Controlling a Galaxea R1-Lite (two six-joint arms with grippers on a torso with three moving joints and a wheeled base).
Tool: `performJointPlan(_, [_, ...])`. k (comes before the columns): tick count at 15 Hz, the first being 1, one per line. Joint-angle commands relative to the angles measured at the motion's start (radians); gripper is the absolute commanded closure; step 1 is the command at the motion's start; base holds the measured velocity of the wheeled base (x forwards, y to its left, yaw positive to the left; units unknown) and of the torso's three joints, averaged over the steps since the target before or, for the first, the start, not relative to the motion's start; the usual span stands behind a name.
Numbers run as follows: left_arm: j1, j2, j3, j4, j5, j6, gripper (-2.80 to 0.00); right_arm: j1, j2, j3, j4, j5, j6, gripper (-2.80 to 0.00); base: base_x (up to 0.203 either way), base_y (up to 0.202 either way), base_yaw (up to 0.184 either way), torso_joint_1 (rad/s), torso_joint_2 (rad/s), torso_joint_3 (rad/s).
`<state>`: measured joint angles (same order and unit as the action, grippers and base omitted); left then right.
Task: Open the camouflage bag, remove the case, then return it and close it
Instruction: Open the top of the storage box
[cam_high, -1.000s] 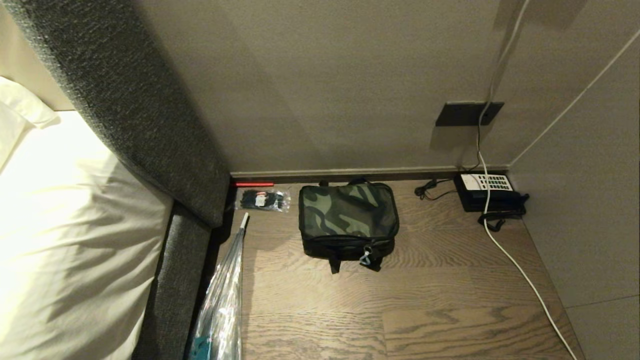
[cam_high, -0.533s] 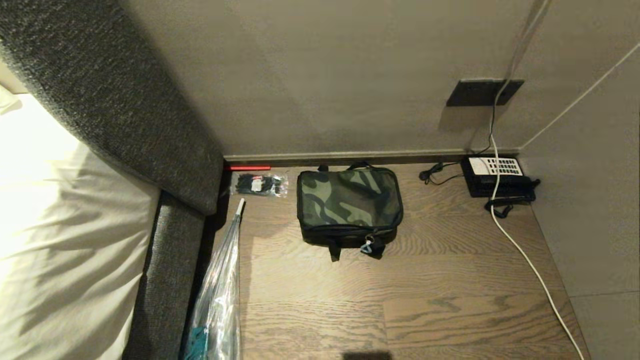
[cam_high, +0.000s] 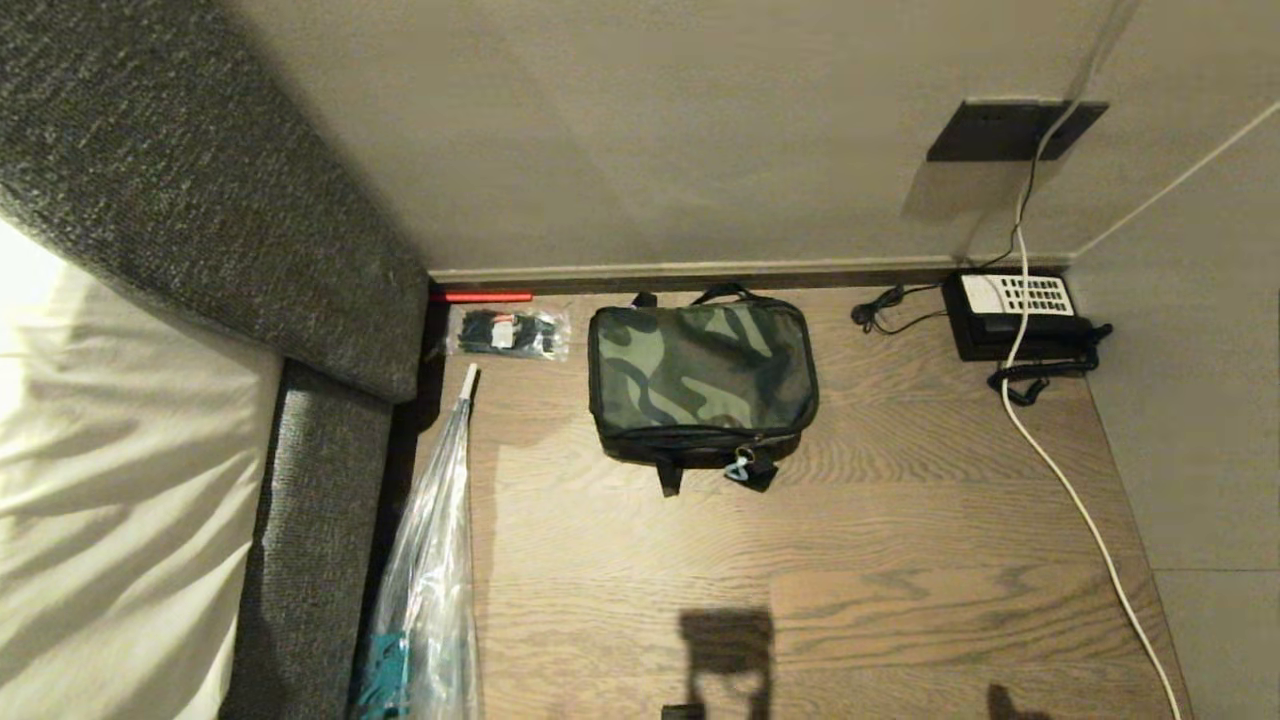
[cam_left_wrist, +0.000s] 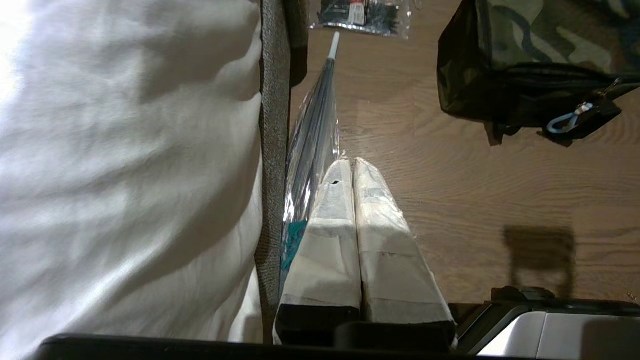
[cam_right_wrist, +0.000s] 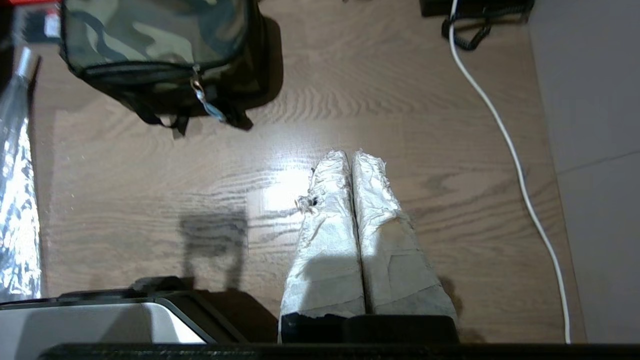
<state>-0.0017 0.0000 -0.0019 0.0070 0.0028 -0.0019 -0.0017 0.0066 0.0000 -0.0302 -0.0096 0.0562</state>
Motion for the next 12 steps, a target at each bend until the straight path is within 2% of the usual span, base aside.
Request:
performJointPlan(1, [0.000,-0.002,0.000,0.001,0.000,-0.001,0.00,0.000,0.000,0.014,0.000,-0.001,0.001,0.00,0.000,0.000,0.000,0.002,0.00,-0.191])
performJointPlan(12, [0.000,-0.001,0.000,0.001,0.000,-0.001,0.00,0.000,0.000,0.014,0.000,0.000,0.001,0.00,0.000,0.000,0.000,0.003,0.00,-0.196])
